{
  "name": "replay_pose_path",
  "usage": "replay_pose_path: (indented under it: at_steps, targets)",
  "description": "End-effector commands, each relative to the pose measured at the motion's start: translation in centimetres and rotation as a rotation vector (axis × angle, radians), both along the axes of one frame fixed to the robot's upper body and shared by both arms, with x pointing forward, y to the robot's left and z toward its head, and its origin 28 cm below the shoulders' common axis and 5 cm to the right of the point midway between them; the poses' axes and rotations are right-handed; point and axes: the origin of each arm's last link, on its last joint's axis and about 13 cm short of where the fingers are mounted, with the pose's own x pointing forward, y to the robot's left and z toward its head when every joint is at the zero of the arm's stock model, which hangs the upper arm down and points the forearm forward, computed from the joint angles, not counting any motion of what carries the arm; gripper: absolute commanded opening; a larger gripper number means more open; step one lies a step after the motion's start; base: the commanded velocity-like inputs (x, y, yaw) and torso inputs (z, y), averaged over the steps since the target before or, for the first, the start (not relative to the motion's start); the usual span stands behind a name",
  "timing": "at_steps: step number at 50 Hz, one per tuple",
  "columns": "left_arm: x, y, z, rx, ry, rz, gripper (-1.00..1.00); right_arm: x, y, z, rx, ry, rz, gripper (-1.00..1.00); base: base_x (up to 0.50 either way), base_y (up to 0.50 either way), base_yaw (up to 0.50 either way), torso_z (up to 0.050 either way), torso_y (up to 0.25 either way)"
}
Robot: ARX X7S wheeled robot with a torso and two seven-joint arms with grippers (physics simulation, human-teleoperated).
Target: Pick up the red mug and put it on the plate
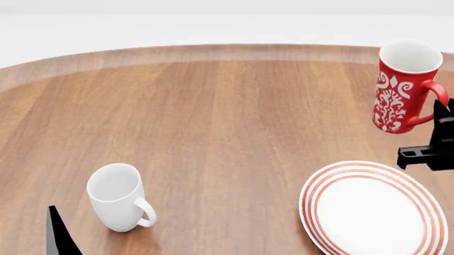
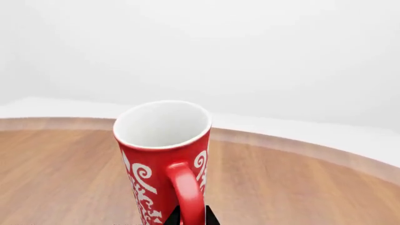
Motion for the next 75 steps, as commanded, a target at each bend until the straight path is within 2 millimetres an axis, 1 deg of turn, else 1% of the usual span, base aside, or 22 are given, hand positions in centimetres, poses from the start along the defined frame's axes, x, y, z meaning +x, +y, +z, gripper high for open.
replay_pose_path:
  at_steps: [1,4,16,20,24,25,26,29,30,31,41,44,45,47,49,55,69,75]
  targets:
    - [0.0,0.0,0.1,0.001,-0.003,0.001,1.0,0.6,-0.7,-1.3,-0.014,-0.008,0.049,-1.0,0.0,0.0,0.0,0.0,0.0]
    - [0.0,0.0,0.1,0.001,-0.003,0.001,1.0,0.8,-0.6,-1.6,-0.049,0.006,0.061,-1.0,0.0,0.0,0.0,0.0,0.0]
    - [0.0,0.0,0.1,-0.003,-0.004,0.003,1.0,1.5,-0.4,-2.6,-0.046,0.003,0.062,-1.0,0.0,0.0,0.0,0.0,0.0]
    - [0.0,0.0,0.1,-0.004,-0.004,0.003,1.0,1.6,-0.4,-2.4,-0.025,0.001,0.012,-1.0,0.0,0.0,0.0,0.0,0.0]
    - [0.0,0.0,0.1,-0.006,-0.005,0.004,1.0,1.8,-0.3,-2.5,-0.056,0.016,-0.032,-1.0,0.0,0.0,0.0,0.0,0.0]
    - [0.0,0.0,0.1,-0.007,-0.005,0.003,1.0,1.7,-0.4,-2.4,-0.049,-0.004,-0.032,-1.0,0.0,0.0,0.0,0.0,0.0]
    - [0.0,0.0,0.1,-0.006,-0.006,0.004,1.0,1.7,-0.4,-2.0,-0.002,-0.03,-0.039,-1.0,0.0,0.0,0.0,0.0,0.0]
    - [0.0,0.0,0.2,-0.008,-0.008,0.005,1.0,1.6,-0.4,-1.2,-0.019,-0.034,-0.037,-1.0,0.0,0.0,0.0,0.0,0.003]
    - [0.0,0.0,0.2,-0.009,-0.008,0.004,1.0,1.6,-0.4,-0.7,-0.018,-0.043,-0.046,-1.0,0.0,0.0,0.0,0.0,0.0]
    - [0.0,0.0,0.1,-0.008,-0.007,0.004,1.0,1.5,-0.2,0.5,-0.046,-0.062,-0.031,-1.0,0.0,0.0,0.0,0.0,0.0]
    - [0.0,0.0,0.1,-0.007,-0.006,0.004,1.0,1.7,0.0,0.5,-0.055,-0.049,-0.024,-1.0,0.0,0.0,0.0,0.0,0.0]
    - [0.0,0.0,0.1,-0.009,-0.006,0.005,1.0,2.1,0.2,-0.1,-0.058,-0.025,-0.027,-1.0,0.0,0.0,0.0,0.0,0.0]
    - [0.0,0.0,0.1,-0.01,-0.007,0.006,1.0,2.2,0.2,-0.8,-0.069,-0.028,-0.02,-1.0,0.0,0.0,0.0,0.0,0.0]
    - [0.0,0.0,0.2,-0.01,-0.008,0.007,1.0,2.4,0.1,-1.3,-0.053,-0.019,-0.026,-1.0,0.0,0.0,0.0,0.0,0.0]
    - [0.0,0.0,0.2,-0.01,-0.009,0.008,1.0,2.6,0.1,-2.3,-0.079,-0.009,-0.02,-1.0,0.0,0.0,0.0,0.0,0.0]
    - [0.0,0.0,0.2,-0.01,-0.01,0.008,1.0,3.0,0.0,-3.5,-0.091,0.025,0.024,-1.0,0.0,0.0,0.0,0.0,0.0]
    - [0.0,0.0,0.2,-0.01,-0.008,0.007,1.0,2.9,-0.8,-3.7,0.003,0.006,0.051,-1.0,0.0,0.0,0.0,0.0,0.001]
    - [0.0,0.0,0.2,-0.022,-0.01,0.003,1.0,2.6,-1.3,-4.2,0.095,-0.024,0.061,-1.0,0.0,0.0,0.0,0.0,0.0]
